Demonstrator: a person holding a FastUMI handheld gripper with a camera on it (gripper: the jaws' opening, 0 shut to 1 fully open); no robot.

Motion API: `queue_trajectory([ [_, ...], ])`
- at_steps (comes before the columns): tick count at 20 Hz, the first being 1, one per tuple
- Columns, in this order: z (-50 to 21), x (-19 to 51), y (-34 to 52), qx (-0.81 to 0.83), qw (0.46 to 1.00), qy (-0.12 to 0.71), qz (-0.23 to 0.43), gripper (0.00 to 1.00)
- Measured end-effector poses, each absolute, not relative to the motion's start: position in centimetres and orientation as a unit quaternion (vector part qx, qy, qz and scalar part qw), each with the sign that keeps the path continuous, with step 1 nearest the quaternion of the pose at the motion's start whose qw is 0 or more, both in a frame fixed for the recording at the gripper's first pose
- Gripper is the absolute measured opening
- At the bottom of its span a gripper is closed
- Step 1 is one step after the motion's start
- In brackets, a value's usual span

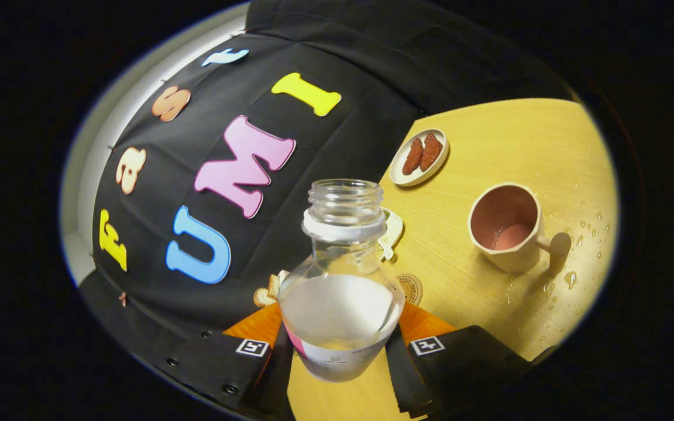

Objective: Take the bottle from table, then pour the juice into the cup, finally place the bottle on the coaster

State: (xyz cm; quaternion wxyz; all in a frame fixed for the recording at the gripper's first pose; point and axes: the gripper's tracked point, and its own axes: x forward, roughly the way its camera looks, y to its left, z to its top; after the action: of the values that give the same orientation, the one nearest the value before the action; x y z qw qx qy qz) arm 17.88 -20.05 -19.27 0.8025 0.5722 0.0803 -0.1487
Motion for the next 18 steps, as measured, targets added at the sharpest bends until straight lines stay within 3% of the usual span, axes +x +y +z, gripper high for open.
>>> queue_trajectory([
  [18, -23.9, 19.8, -24.7, 0.790, 0.569, 0.065, -0.221, 0.73],
])
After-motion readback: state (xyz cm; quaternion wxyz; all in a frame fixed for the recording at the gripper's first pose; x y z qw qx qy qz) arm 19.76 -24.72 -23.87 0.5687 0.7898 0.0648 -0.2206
